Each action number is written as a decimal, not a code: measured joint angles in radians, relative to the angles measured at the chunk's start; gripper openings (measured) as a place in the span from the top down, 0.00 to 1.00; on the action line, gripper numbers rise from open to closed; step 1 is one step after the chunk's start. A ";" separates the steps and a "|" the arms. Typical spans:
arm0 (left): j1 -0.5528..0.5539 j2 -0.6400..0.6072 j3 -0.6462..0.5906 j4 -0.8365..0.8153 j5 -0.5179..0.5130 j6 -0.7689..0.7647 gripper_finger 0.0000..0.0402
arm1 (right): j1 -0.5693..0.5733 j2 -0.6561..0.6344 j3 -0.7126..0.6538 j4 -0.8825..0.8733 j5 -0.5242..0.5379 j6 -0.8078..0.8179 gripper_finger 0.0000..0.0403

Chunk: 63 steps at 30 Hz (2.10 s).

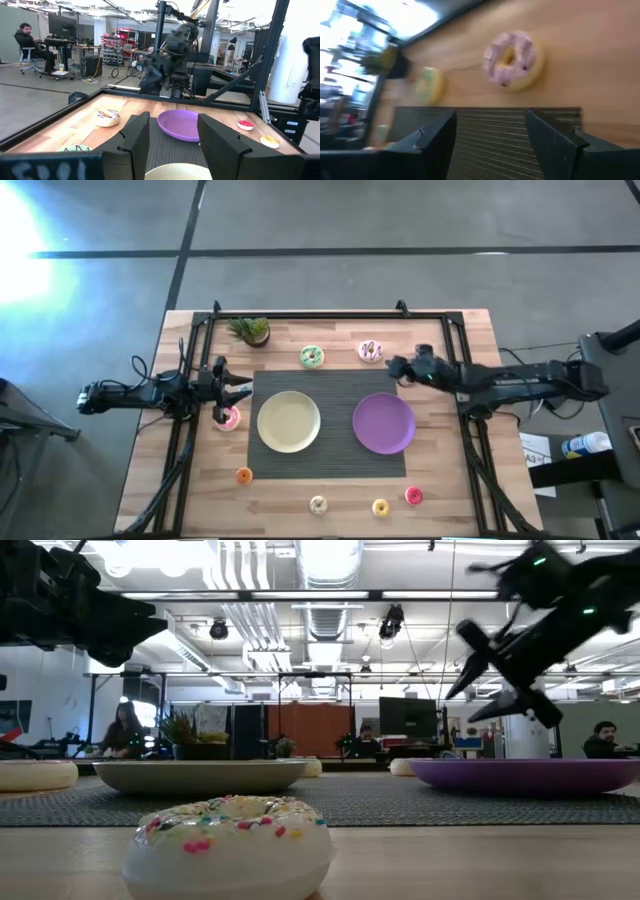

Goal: Pick & Place donuts
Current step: Put the big white donut on the purple plate

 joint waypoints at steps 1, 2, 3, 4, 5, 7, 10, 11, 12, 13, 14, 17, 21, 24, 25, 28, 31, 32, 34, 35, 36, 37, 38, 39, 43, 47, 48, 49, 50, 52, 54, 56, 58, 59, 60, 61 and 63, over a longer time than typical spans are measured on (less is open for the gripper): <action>0.000 0.000 0.000 0.000 0.000 0.000 0.65 | -0.048 0.038 0.027 -0.028 -0.045 -0.014 0.43; 0.000 0.000 0.000 0.000 0.000 0.000 0.65 | -0.098 0.074 0.052 -0.042 -0.089 -0.045 0.43; 0.000 0.000 0.000 0.000 0.000 0.000 0.65 | -0.153 0.111 0.080 -0.042 -0.143 -0.085 0.43; 0.000 0.000 0.000 0.000 0.000 0.000 0.65 | -0.208 0.147 0.106 -0.039 -0.203 -0.123 0.43; 0.000 0.000 0.000 0.000 0.000 0.000 0.65 | -0.260 0.181 0.131 -0.040 -0.270 -0.166 0.43; 0.000 0.000 0.000 0.000 0.000 0.000 0.65 | -0.348 0.253 0.182 -0.050 -0.390 -0.255 0.43; 0.000 0.000 0.000 0.000 0.000 0.000 0.65 | -0.427 0.356 0.276 -0.100 -0.482 -0.371 0.43; 0.000 0.000 0.000 0.000 0.000 0.000 0.65 | -0.441 0.390 0.309 -0.130 -0.494 -0.415 0.43; 0.000 0.000 0.000 0.000 0.000 0.000 0.65 | -0.448 0.425 0.343 -0.170 -0.499 -0.455 0.43; 0.000 0.000 0.000 0.000 0.000 0.000 0.65 | -0.450 0.458 0.376 -0.216 -0.500 -0.495 0.43; 0.000 0.000 0.000 0.000 0.000 0.000 0.65 | -0.449 0.490 0.409 -0.257 -0.500 -0.533 0.43; 0.000 0.000 0.000 0.000 0.000 0.000 0.65 | -0.447 0.575 0.493 -0.340 -0.496 -0.629 0.39; 0.000 0.000 0.000 0.000 0.000 0.000 0.65 | -0.449 0.662 0.566 -0.383 -0.450 -0.680 0.31; 0.000 0.000 0.000 0.000 0.000 0.000 0.65 | -0.453 0.701 0.612 -0.404 -0.449 -0.699 0.26; 0.000 0.000 0.000 0.000 0.000 0.000 0.65 | -0.453 0.714 0.622 -0.416 -0.449 -0.704 0.25; 0.000 0.000 0.000 0.000 0.000 0.000 0.65 | -0.455 0.752 0.649 -0.441 -0.449 -0.723 0.24; 0.000 0.000 0.000 0.000 0.000 0.000 0.65 | -0.455 0.789 0.665 -0.459 -0.447 -0.746 0.26; 0.000 0.000 0.000 0.000 0.000 0.000 0.65 | -0.455 0.800 0.666 -0.462 -0.446 -0.753 0.27; 0.000 0.000 0.000 0.000 0.000 0.000 0.65 | -0.456 0.814 0.671 -0.462 -0.446 -0.758 0.30; 0.000 0.000 0.000 0.000 0.000 0.000 0.65 | -0.457 0.817 0.674 -0.461 -0.446 -0.760 0.32; 0.000 0.000 0.000 0.000 0.000 0.000 0.65 | -0.458 0.819 0.676 -0.461 -0.447 -0.764 0.35; 0.000 0.000 0.000 0.000 0.000 0.000 0.65 | -0.459 0.820 0.677 -0.461 -0.443 -0.768 0.38; 0.000 0.000 0.000 0.000 0.000 0.000 0.65 | -0.460 0.821 0.679 -0.462 -0.437 -0.775 0.42; 0.000 0.000 0.000 0.000 0.000 0.000 0.65 | -0.460 0.820 0.682 -0.462 -0.430 -0.784 0.46; 0.000 0.000 0.000 0.000 0.000 0.000 0.65 | -0.467 0.811 0.692 -0.472 -0.423 -0.825 0.65; 0.000 0.000 0.000 0.000 0.000 0.000 0.65 | -0.455 0.775 0.699 -0.512 -0.422 -0.911 0.87; 0.000 0.000 0.000 0.000 0.000 0.000 0.65 | -0.444 0.755 0.699 -0.525 -0.420 -0.930 0.92; 0.000 0.000 0.000 0.000 0.000 0.000 0.65 | -0.430 0.726 0.699 -0.541 -0.421 -0.939 0.94; 0.000 0.000 0.000 0.000 0.000 0.000 0.65 | -0.414 0.692 0.695 -0.568 -0.423 -0.941 0.95; 0.000 0.000 0.000 0.000 0.000 0.000 0.65 | -0.372 0.615 0.677 -0.634 -0.433 -0.944 0.95; 0.000 0.000 0.000 0.000 0.000 0.000 0.65 | -0.320 0.530 0.648 -0.688 -0.481 -0.950 0.95; 0.000 0.000 0.000 0.000 0.000 0.000 0.65 | -0.257 0.447 0.609 -0.740 -0.566 -0.943 0.95; 0.000 0.000 0.000 0.000 0.000 0.000 0.65 | -0.183 0.383 0.557 -0.758 -0.634 -0.893 0.95; 0.000 0.000 0.000 0.000 0.000 0.000 0.65 | -0.141 0.358 0.527 -0.754 -0.644 -0.859 0.95; 0.000 0.000 0.000 -0.001 0.000 0.000 0.65 | -0.100 0.340 0.497 -0.740 -0.639 -0.827 0.95; 0.000 0.000 0.000 -0.001 0.000 0.000 0.65 | -0.062 0.326 0.469 -0.716 -0.622 -0.798 0.95; 0.000 0.000 0.000 -0.001 0.000 0.000 0.65 | 0.003 0.318 0.420 -0.651 -0.588 -0.721 0.94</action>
